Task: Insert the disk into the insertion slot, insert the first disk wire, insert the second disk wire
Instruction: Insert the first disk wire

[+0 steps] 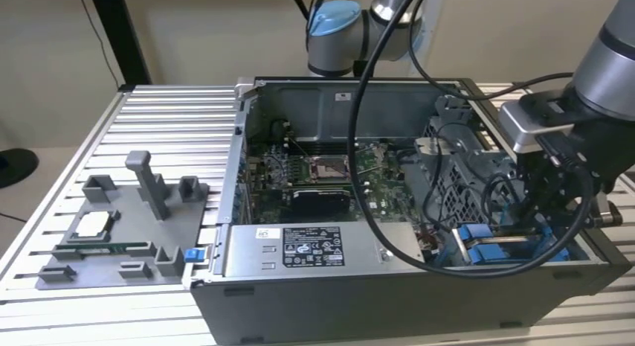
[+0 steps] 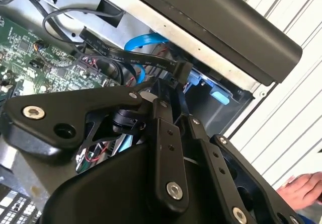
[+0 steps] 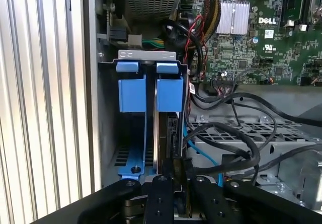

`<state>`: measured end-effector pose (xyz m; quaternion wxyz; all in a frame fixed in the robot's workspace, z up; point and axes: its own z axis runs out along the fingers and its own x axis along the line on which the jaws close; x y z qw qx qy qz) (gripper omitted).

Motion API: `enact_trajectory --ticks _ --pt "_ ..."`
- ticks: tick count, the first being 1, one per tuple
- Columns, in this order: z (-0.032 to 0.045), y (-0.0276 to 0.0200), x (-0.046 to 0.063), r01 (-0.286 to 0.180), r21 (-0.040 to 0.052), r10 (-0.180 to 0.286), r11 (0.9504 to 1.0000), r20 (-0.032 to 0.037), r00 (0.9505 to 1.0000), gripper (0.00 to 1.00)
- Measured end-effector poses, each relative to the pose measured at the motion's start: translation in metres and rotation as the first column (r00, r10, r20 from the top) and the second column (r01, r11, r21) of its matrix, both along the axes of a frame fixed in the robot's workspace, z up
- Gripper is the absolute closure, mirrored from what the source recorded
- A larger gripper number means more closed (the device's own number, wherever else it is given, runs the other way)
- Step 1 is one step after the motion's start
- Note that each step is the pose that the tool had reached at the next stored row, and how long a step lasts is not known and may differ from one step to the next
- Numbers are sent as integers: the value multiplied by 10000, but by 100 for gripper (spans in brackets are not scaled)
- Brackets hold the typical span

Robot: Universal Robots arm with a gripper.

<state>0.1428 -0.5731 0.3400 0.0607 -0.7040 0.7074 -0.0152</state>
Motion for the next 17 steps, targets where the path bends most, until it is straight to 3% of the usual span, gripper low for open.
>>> enact_trajectory --ticks 6,11,17 --pt "-22 0 0 35 -3 -35 10000 8 10000 100" --pt "-89 -1 0 131 -19 -131 9999 9 9999 100" --pt "-111 0 0 169 14 -169 9999 8 9999 100"
